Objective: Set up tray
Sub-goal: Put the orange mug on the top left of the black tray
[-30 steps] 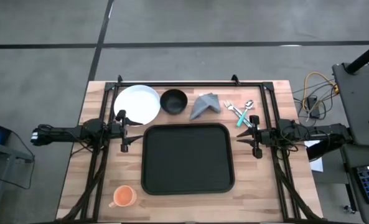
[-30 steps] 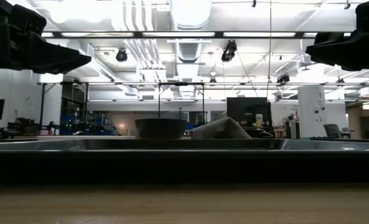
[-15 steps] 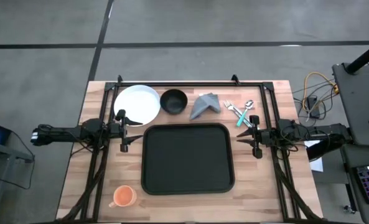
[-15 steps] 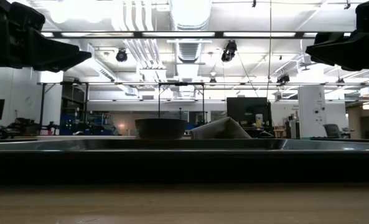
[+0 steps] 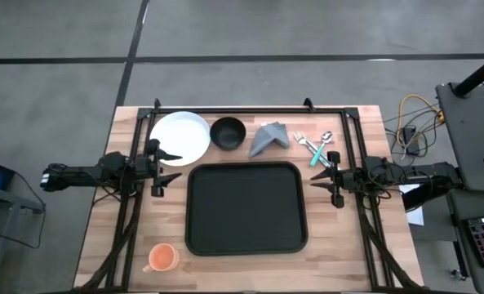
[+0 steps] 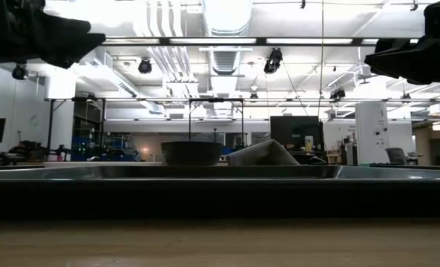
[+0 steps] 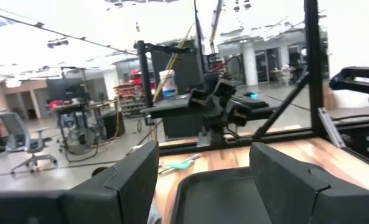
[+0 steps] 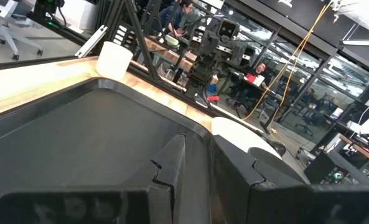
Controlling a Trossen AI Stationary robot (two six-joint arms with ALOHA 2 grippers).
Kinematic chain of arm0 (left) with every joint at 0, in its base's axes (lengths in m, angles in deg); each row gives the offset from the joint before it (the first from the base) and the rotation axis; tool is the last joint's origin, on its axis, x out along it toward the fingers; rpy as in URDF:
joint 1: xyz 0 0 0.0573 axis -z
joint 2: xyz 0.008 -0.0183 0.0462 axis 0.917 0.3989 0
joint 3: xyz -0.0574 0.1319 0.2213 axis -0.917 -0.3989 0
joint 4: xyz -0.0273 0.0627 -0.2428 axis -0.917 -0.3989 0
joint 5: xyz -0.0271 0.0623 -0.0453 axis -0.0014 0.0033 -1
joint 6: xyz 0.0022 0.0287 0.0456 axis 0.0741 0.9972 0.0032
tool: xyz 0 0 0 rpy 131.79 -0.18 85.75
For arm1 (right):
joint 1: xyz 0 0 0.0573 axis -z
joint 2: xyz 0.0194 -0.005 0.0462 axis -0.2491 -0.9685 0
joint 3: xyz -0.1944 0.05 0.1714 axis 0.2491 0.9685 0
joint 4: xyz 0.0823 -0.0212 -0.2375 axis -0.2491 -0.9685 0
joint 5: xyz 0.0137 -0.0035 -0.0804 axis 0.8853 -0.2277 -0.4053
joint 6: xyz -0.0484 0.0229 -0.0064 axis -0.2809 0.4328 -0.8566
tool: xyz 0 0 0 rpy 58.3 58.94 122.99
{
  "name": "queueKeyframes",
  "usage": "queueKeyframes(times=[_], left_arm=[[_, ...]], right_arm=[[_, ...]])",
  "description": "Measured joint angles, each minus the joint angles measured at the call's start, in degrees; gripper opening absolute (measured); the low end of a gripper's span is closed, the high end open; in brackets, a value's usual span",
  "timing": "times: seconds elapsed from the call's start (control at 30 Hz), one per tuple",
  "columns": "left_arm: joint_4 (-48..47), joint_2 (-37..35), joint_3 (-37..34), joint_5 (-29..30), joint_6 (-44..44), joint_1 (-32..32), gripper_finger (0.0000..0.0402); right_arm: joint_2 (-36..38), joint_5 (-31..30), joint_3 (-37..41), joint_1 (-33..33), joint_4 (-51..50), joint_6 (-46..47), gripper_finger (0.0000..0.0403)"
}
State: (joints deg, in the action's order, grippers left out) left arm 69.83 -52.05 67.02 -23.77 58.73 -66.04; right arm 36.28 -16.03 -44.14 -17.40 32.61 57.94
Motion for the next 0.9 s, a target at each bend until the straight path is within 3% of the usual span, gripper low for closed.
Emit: queueKeyframes(times=[0.33,0.63,0.9], left_arm=[[-5.71,7.21,5.64,-7.24,1.21,0.0,0.023],[-12.75,20.24,15.53,-14.31,1.28,0.27,0.023],[-21.7,32.8,25.29,-14.62,1.13,3.76,0.023]], right_arm=[[-0.02,0.0,-0.02,0.01,0.0,0.0,0.0068],[-0.02,0.01,0.0,0.01,0.02,0.0,0.0068],[0.0,0.0,0.0,0.0,0.01,0.0,0.0068]])
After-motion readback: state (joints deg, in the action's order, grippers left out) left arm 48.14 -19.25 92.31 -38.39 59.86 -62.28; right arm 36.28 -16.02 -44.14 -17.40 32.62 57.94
